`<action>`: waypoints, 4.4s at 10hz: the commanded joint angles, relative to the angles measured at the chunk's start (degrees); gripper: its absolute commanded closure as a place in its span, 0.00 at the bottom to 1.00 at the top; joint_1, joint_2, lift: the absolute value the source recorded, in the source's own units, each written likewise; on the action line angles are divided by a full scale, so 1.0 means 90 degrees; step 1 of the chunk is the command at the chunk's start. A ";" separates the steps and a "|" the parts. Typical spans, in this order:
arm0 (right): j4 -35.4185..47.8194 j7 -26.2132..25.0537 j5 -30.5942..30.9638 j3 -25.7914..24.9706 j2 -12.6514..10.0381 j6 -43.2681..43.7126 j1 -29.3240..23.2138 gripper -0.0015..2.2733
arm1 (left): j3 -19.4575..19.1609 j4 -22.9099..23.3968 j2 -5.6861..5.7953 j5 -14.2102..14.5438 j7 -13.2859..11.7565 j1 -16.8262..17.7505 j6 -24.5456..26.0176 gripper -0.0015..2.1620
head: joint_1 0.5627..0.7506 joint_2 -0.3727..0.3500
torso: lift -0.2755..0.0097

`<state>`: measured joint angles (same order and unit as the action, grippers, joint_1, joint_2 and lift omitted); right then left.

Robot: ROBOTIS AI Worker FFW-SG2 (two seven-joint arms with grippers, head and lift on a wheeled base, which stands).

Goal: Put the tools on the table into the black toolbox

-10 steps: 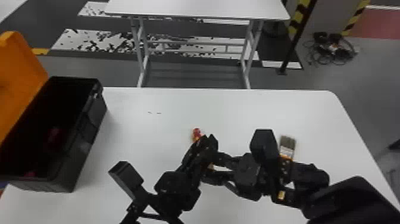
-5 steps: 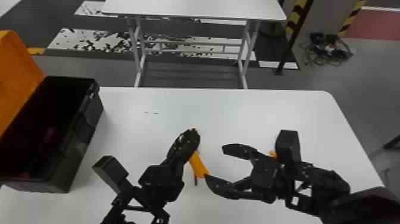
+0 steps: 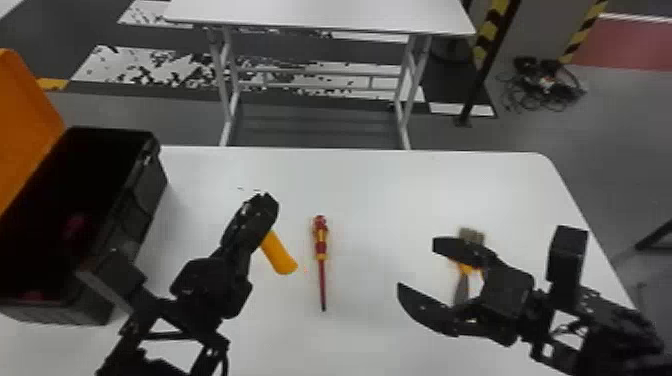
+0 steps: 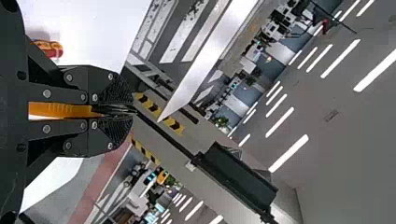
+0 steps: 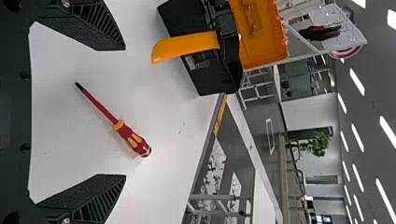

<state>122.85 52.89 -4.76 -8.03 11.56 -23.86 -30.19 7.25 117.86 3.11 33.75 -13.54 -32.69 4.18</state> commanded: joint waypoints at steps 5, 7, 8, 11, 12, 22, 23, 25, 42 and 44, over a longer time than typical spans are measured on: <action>-0.0300 0.0286 -0.0585 -0.0973 -0.0308 0.1054 -0.0542 0.02 | -0.1655 0.0723 0.0289 0.0069 0.0118 -0.0040 0.0332 0.99 | 0.70 0.54 | 0.70; -0.0535 0.0383 -0.0897 -0.1285 -0.0416 0.1562 -0.0620 0.02 | -0.2241 0.0694 0.0319 0.0078 0.0216 0.0155 0.0430 0.99 | 0.70 0.60 | 0.70; -0.0642 0.0383 -0.0995 -0.1412 -0.0503 0.1835 -0.0649 0.02 | -0.2456 0.0616 0.0319 0.0029 0.0284 0.0282 0.0469 0.99 | 0.70 0.63 | 0.70; -0.1091 0.0071 -0.1034 -0.1559 -0.0875 0.2578 -0.0669 0.03 | -0.2748 0.0039 0.0309 -0.0342 0.0362 0.0800 0.0469 0.99 | 0.70 0.68 | 0.70; -0.1247 -0.0173 -0.1034 -0.1578 -0.0962 0.2890 -0.0698 0.03 | -0.2797 -0.0234 0.0299 -0.0586 0.0362 0.1005 0.0449 0.99 | 0.70 0.69 | 0.70; -0.1570 -0.0495 -0.1005 -0.1637 -0.1168 0.3046 -0.0727 0.03 | -0.3530 -0.0586 0.0309 0.0039 0.0245 0.1415 0.1328 0.99 | 0.70 0.76 | 0.70; -0.1599 -0.0495 -0.0995 -0.1637 -0.1168 0.3027 -0.0727 0.03 | -0.3608 -0.0429 0.0309 0.0205 0.0196 0.1337 0.1562 0.99 | 0.70 0.76 | 0.70; -0.1619 -0.0495 -0.1005 -0.1647 -0.1207 0.3027 -0.0737 0.03 | -0.3393 0.0225 0.0211 0.0713 0.0079 0.0741 0.1641 0.99 | 0.70 0.75 | 0.70; -0.3826 -0.2117 -0.1737 -0.1950 -0.1290 0.5800 -0.1186 0.02 | 0.3228 -0.3134 -0.0362 -0.1064 0.1270 0.3417 0.0039 0.01 | 0.70 0.03 | 0.70; -0.3855 -0.2107 -0.1747 -0.1950 -0.1290 0.5800 -0.1177 0.02 | 0.3023 -0.1416 -0.0362 -0.1250 0.1095 0.2304 0.0078 0.01 | 0.70 0.03 | 0.70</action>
<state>88.18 33.94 -20.41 -25.53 0.09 28.37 -40.80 35.21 100.62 0.10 23.14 -3.67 -8.83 4.80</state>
